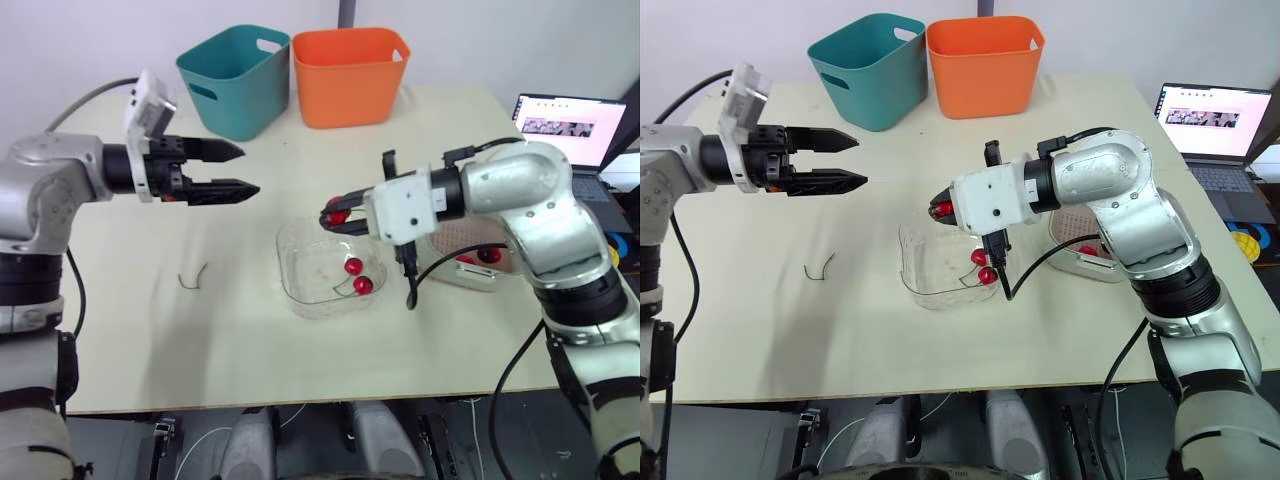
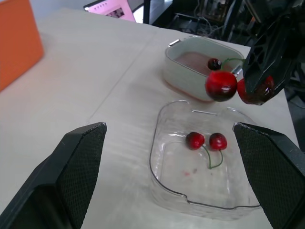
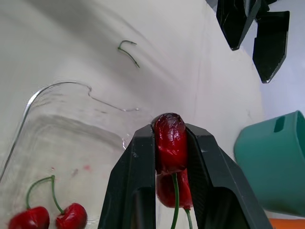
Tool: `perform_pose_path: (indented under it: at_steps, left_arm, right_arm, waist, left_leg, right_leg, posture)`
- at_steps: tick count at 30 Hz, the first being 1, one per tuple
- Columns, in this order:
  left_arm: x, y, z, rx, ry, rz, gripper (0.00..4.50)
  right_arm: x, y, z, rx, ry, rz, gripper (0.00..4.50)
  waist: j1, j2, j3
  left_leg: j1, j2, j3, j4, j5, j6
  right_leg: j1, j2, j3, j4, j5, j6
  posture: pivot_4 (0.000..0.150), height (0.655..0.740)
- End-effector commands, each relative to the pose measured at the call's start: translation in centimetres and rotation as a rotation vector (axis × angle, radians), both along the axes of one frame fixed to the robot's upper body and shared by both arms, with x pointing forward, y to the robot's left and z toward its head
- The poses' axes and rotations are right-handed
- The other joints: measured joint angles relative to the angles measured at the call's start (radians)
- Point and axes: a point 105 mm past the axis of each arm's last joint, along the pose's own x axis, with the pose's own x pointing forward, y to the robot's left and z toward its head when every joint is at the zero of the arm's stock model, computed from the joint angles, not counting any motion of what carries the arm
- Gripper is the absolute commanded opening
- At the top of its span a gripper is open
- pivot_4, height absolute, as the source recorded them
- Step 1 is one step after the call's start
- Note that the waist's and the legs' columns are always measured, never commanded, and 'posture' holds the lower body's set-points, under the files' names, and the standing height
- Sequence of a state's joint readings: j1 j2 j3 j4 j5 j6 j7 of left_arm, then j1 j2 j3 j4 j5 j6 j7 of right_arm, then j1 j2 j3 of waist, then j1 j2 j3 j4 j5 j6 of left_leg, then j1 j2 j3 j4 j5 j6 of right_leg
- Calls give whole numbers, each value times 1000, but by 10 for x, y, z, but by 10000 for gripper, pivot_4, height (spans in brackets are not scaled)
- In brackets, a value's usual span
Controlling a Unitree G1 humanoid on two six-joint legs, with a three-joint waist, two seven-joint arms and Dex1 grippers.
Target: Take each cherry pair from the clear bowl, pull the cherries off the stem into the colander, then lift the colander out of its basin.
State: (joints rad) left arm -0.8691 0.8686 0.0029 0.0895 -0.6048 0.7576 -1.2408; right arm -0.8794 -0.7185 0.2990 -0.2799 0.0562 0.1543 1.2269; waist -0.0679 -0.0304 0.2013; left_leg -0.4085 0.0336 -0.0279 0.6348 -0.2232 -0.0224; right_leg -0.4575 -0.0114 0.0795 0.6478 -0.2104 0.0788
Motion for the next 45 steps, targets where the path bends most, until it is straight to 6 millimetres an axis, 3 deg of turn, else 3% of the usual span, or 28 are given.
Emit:
perform_pose_path:
  at_steps: [1,10,16,18,23,29,30,37,45]
  left_arm:
    - [-4,-7,5,1,-31,-36,45000]
    - [-8,-15,-4,0,-6,-65,45000]
    - [-12,-15,-9,-3,1,-59,45000]
    - [-13,-13,-9,0,0,-49,45000]
    - [-13,-9,-11,3,-3,-32,45000]
    - [-13,-8,-15,36,-4,-32,45000]
    - [-13,-8,-16,55,-6,-33,45000]
    - [-18,8,-37,272,-25,-49,45000]
    - [-30,6,-42,311,-20,-93,45000]
  right_arm:
    - [0,1,-23,-127,-136,63,5821]
    - [17,16,-68,-229,-219,217,5821]
    - [29,18,-69,-227,-259,244,26250]
    - [35,8,-59,-186,-171,137,33050]
    - [35,-5,-35,-6,208,-146,33050]
    - [22,-2,-31,169,1027,-616,33050]
    - [21,-1,-32,178,1100,-650,33050]
    - [22,10,-51,153,1282,-706,33050]
    - [30,17,-79,146,1331,-845,33050]
  waist:
    - [0,0,0]
    - [-3,0,0]
    - [0,0,0]
    - [-1,0,0]
    - [2,0,0]
    - [-3,0,0]
    - [-2,0,0]
    - [-2,0,0]
    - [-3,0,0]
  left_leg:
    - [0,0,0,0,0,0]
    - [1,0,0,0,0,0]
    - [0,0,0,0,0,0]
    - [0,0,0,0,0,-1]
    - [0,0,-1,1,0,-1]
    - [1,0,-2,1,0,-1]
    - [1,0,-2,2,0,-1]
    - [-1,0,-2,1,0,0]
    - [-1,0,-2,0,0,0]
  right_leg:
    - [0,0,0,0,-1,-1]
    - [0,0,0,1,0,0]
    - [0,0,0,0,0,0]
    - [1,0,0,0,0,0]
    - [1,0,0,1,0,0]
    - [0,0,0,4,0,-1]
    - [0,0,0,5,0,-2]
    - [0,-1,-1,1,-2,-4]
    - [-1,0,-1,2,-1,-2]
  posture:
    - [1500,7400]
    - [1500,7400]
    - [1500,7400]
    - [1500,7400]
    - [1500,7400]
    - [1500,7400]
    - [1500,7400]
    - [1500,7400]
    - [1500,7400]
